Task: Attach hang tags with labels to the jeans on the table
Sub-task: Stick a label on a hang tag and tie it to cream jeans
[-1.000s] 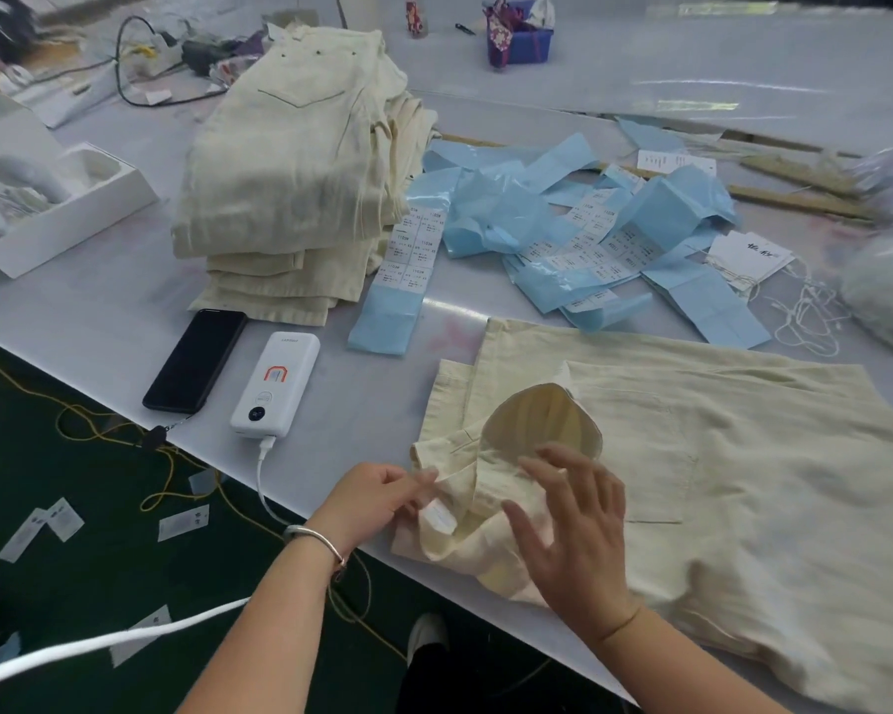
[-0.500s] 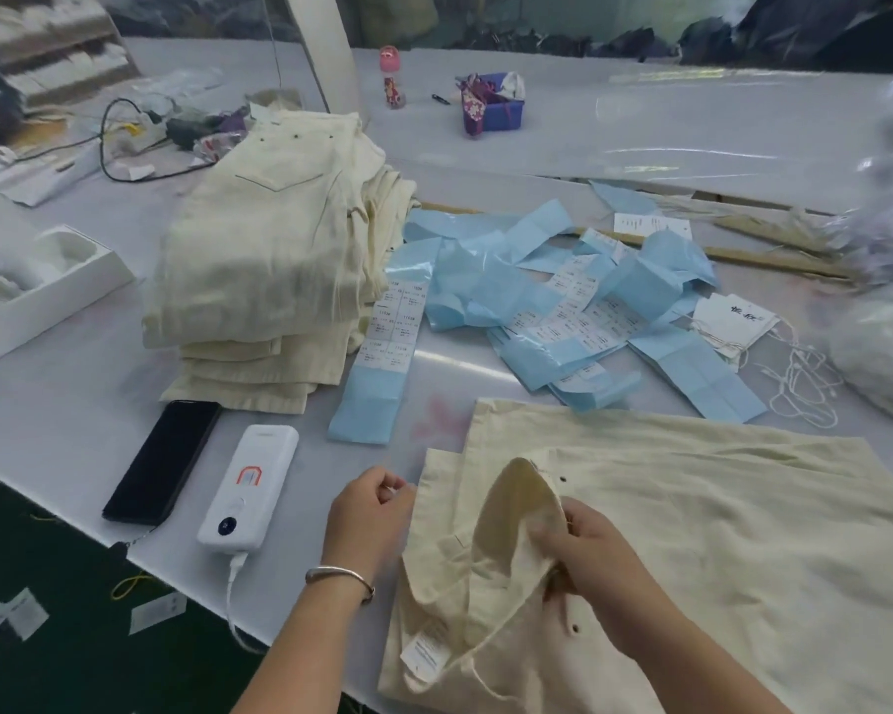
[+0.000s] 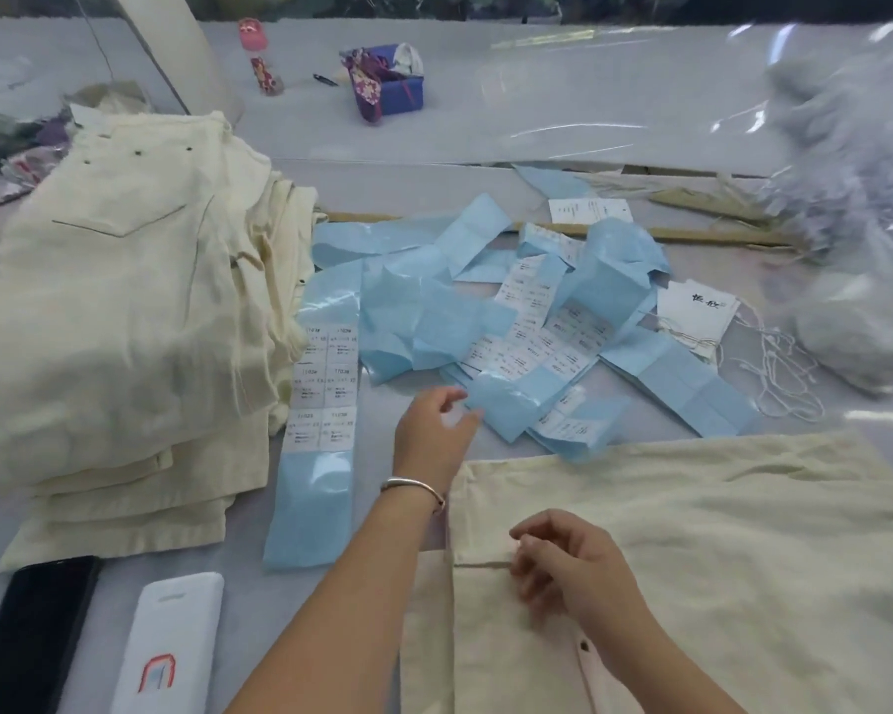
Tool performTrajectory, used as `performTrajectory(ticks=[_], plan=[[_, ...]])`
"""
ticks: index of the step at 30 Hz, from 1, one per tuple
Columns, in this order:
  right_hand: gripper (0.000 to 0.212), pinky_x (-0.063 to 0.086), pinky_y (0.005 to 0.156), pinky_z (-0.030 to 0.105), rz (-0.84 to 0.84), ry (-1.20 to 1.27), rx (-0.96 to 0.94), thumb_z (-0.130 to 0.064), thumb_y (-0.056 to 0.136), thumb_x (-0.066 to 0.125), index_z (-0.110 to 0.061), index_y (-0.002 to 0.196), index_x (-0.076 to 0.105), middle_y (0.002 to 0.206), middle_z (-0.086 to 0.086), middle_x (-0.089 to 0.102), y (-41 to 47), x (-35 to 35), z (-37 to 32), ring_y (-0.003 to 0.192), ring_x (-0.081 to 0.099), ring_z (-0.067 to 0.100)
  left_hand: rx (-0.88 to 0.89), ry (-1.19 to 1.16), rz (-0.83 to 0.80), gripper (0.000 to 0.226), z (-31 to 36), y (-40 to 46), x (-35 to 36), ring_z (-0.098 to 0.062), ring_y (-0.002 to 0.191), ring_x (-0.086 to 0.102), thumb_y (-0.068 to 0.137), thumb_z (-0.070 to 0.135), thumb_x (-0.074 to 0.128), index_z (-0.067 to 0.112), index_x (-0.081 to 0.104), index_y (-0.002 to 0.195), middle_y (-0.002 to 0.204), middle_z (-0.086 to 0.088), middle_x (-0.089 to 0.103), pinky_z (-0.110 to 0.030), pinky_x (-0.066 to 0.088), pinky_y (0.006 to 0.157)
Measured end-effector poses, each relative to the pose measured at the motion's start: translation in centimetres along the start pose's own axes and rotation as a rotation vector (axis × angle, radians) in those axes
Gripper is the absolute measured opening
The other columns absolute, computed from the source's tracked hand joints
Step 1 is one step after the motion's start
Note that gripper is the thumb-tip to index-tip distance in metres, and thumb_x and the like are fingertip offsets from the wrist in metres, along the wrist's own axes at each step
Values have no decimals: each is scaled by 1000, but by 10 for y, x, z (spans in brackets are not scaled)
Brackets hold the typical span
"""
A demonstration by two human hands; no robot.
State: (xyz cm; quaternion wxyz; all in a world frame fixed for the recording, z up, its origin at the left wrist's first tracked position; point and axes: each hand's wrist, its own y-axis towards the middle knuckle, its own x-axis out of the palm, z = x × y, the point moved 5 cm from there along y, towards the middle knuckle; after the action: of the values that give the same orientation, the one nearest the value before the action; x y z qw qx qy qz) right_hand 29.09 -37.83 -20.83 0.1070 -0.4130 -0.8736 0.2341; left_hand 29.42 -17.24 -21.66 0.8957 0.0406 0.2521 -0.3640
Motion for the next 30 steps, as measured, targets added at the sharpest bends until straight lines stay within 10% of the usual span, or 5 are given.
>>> performTrajectory(ticks=[14,18,22,25,30], plan=[[27,52,80,46,286,-62,-259,5,83,64,-17,98,65,92,3,68,47,-23,-55,77,59,11,-105,-264,-347,32,21,77,41,6,60,59,82,1,72,9,66,112,75,8,67,-8,41,57],[30,53,82,34,267,-111,-347,6,83,61,-18,101,63,96,-2,68,70,-14,-71,88,64,10,115,-52,-225,21,34,69,27,-9,84,65,86,8,68,12,68,106,91,1,70,-20,50,80],[39,35,98,12,80,-594,-502,3,84,58,-19,116,62,121,-5,61,94,15,-75,112,53,6,332,357,394,44,34,71,-14,-32,114,49,74,20,75,15,63,116,120,-10,57,-39,40,94],[44,13,117,34,-41,-1178,-509,-16,92,49,-31,133,51,147,-9,39,115,32,-62,137,29,13,213,528,276,84,20,87,-15,-29,135,29,71,45,78,27,39,144,143,-3,41,-47,26,108],[34,1,114,48,302,-1476,-347,-35,98,36,-27,127,51,144,0,37,133,12,-64,138,24,21,170,519,176,68,11,103,-20,-19,104,51,79,18,66,28,40,140,83,11,59,-41,20,107]])
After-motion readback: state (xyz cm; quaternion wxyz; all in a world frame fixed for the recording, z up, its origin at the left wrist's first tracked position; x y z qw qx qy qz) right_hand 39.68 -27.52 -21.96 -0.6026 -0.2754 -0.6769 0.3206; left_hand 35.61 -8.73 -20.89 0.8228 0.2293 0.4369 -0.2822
